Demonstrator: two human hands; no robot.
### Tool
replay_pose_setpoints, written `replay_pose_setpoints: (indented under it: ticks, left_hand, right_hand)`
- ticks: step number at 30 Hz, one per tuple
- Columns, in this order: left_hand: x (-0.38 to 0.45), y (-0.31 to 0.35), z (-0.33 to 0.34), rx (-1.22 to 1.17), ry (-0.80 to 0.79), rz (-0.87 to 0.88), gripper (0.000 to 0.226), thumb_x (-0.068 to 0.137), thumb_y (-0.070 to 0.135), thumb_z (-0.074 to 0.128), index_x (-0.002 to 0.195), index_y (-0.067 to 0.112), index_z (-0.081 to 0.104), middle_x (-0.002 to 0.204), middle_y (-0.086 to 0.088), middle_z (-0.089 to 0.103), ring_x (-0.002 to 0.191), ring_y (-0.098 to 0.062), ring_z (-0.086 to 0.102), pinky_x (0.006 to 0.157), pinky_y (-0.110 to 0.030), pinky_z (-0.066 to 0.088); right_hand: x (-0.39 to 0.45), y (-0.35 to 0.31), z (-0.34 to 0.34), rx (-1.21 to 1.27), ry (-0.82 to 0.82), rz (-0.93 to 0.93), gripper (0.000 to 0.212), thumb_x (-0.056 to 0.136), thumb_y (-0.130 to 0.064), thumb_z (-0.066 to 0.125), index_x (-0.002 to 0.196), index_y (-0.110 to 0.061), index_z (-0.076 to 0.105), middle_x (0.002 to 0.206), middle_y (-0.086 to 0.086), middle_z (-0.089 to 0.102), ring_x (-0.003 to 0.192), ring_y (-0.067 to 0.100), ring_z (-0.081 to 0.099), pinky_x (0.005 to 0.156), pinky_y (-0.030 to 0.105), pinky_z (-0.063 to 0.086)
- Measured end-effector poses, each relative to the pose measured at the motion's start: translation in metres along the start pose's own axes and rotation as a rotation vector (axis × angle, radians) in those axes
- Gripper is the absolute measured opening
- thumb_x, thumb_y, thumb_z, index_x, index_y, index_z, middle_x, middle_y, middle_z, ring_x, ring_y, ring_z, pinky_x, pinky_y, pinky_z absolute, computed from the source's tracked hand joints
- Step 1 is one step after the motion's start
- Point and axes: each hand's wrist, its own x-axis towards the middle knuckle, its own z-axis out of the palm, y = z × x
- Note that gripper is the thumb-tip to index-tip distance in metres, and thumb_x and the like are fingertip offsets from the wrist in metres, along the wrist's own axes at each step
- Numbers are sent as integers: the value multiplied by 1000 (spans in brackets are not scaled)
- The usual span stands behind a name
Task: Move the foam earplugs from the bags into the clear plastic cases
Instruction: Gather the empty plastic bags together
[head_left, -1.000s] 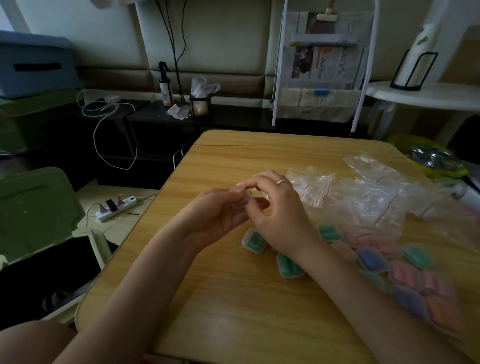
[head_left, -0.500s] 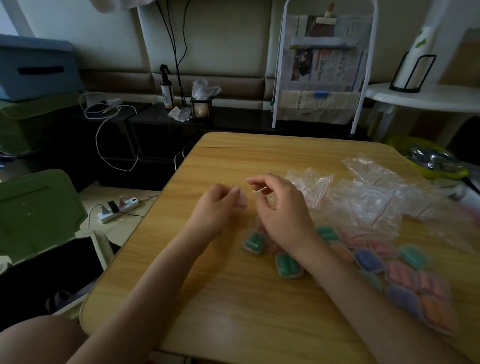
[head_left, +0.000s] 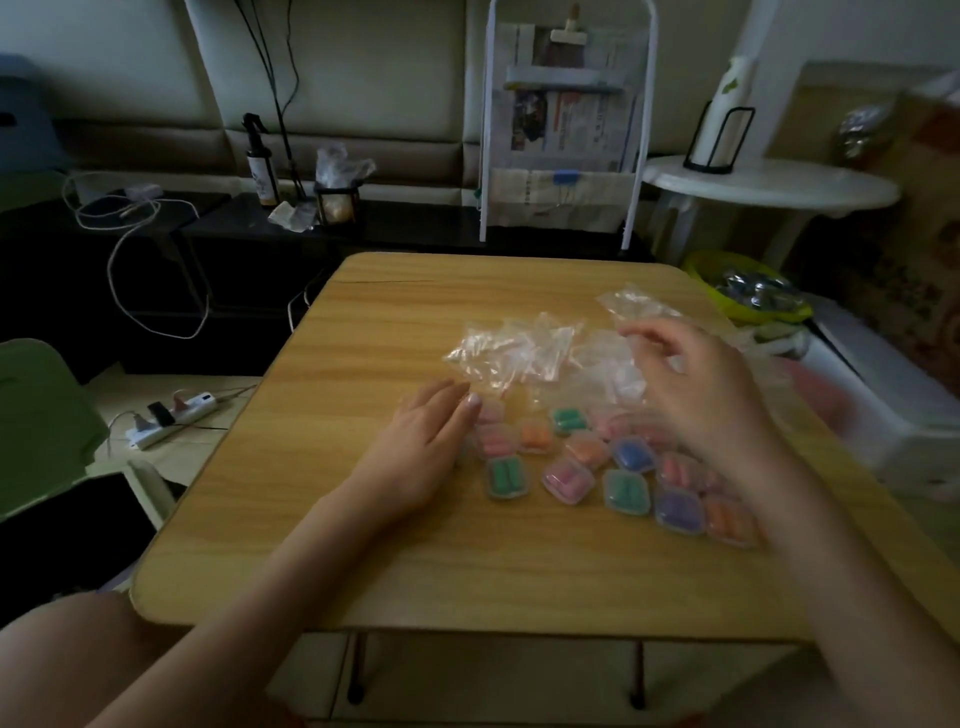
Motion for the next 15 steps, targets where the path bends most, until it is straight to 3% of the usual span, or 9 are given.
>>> replay_pose_setpoints:
  ticks: [1, 3, 6, 8, 12, 15]
  left_hand:
    - [-4, 3, 4, 22, -17, 8, 55, 97, 45, 30, 143, 17, 39, 151, -2, 33, 140, -15, 26, 116, -31, 18]
    - [-8, 10, 11, 60, -55, 28, 57, 97, 47, 30, 146, 18, 33, 155, -1, 26, 144, -12, 16, 117, -29, 12]
    - [-10, 21, 21, 123, -111, 83, 60, 98, 49, 27, 150, 20, 23, 158, 2, 16, 145, -7, 6, 115, -26, 5]
    - [-11, 26, 25, 137, -149, 106, 61, 97, 52, 24, 151, 24, 17, 159, 5, 10, 144, -6, 3, 115, -29, 7]
    - [-6, 27, 21, 14, -119, 57, 71, 89, 64, 24, 150, 35, 3, 159, 11, -3, 145, -10, -3, 116, -44, 13]
    - [21, 23, 12, 79, -31, 51, 88, 78, 73, 35, 149, 39, -5, 158, 8, -14, 143, -16, -18, 114, -49, 2]
  right_hand:
    - [-14, 13, -11, -52, 28, 65, 34, 95, -35, 44, 124, -25, 58, 122, -4, 62, 109, 13, 57, 87, 31, 48]
    - [-37, 37, -14, -209, -90, 201, 51, 93, -48, 37, 136, -22, 47, 139, 0, 50, 127, 19, 46, 102, 45, 42]
    - [-60, 53, 6, -236, -229, 269, 59, 95, -51, 35, 145, -21, 34, 153, 2, 31, 142, 22, 24, 114, 46, 27]
    - [-65, 51, 13, -181, -192, 234, 59, 96, -50, 36, 146, -22, 31, 155, 0, 27, 144, 20, 20, 116, 42, 24]
    - [-47, 58, -9, 26, -12, 243, 59, 92, -52, 42, 143, -24, 33, 149, -2, 37, 135, 21, 37, 107, 47, 38]
    - [-5, 85, -35, -108, 90, 269, 85, 76, -72, 40, 147, -29, 24, 153, 5, 31, 140, 31, 27, 111, 55, 27]
